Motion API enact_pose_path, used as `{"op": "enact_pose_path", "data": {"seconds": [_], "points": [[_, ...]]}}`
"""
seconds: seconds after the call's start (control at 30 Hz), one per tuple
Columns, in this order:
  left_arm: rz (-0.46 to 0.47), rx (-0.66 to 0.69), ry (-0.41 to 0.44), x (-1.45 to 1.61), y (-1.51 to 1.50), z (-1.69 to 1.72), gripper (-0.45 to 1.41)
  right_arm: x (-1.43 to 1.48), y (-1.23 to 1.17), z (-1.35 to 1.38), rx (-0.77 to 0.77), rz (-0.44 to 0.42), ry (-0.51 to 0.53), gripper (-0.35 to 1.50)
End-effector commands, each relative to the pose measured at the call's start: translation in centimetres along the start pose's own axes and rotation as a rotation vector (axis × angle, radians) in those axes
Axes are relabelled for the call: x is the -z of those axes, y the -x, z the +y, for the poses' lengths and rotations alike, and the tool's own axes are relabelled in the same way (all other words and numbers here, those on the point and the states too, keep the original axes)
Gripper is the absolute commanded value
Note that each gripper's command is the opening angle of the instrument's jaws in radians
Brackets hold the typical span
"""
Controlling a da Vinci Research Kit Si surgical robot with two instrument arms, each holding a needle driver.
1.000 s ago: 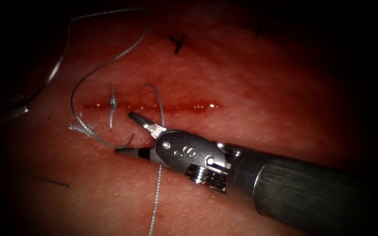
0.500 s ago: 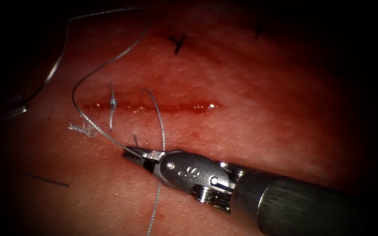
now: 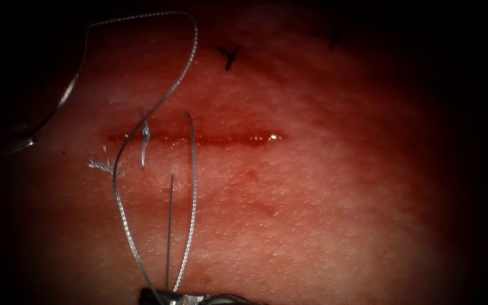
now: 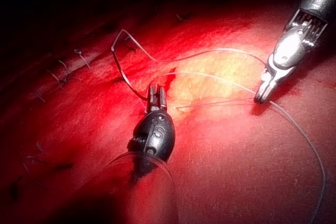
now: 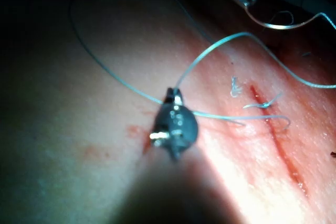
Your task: Wound Closure
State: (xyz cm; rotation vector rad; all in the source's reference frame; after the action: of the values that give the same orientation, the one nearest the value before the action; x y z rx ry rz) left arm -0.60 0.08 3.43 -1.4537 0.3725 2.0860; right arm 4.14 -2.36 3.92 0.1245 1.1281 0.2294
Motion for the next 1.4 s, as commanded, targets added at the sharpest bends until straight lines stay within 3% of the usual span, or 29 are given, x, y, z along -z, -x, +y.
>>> {"op": "enact_pose_path", "data": {"seconds": [0.03, 0.2, 0.3, 0.33, 0.37, 0.4, 0.53, 0.77, 1.03, 1.4], "points": [[0.003, -0.001, 0.000, -0.09, 0.03, 0.01, -0.45, -0.03, -0.13, -0.15, 0.003, 0.007, -0.011, -0.35], [0.003, -0.001, 0.000, -0.08, 0.03, 0.01, -0.45, 0.06, -0.41, -0.45, 0.013, 0.023, -0.036, -0.35], [0.003, -0.001, 0.000, -0.08, 0.03, 0.01, -0.45, 0.05, -0.52, -0.49, 0.015, 0.022, -0.033, -0.35], [0.003, -0.001, 0.000, -0.08, 0.03, 0.01, -0.45, 0.04, -0.54, -0.46, 0.017, 0.019, -0.032, -0.18], [0.003, -0.001, 0.000, -0.08, 0.03, 0.01, -0.45, 0.02, -0.56, -0.38, 0.009, 0.024, -0.025, 0.52], [0.003, -0.001, 0.000, -0.08, 0.03, 0.01, -0.45, 0.02, -0.55, -0.31, 0.005, 0.027, -0.026, 0.71], [0.003, 0.005, 0.000, -0.08, 0.03, 0.00, -0.45, 0.05, -0.46, -0.07, -0.004, 0.017, -0.018, 0.91], [0.003, 0.005, 0.000, -0.08, 0.03, 0.00, -0.45, 0.05, -0.25, 0.45, 0.000, -0.011, 0.014, 0.98], [0.005, 0.004, 0.002, -0.08, 0.03, 0.00, -0.45, -0.25, 0.13, 0.98, 0.024, -0.086, 0.032, 0.98], [0.005, 0.004, 0.003, -0.07, 0.04, -0.01, -0.45, -0.43, 0.56, 1.28, 0.048, -0.162, 0.018, 0.86]]}}
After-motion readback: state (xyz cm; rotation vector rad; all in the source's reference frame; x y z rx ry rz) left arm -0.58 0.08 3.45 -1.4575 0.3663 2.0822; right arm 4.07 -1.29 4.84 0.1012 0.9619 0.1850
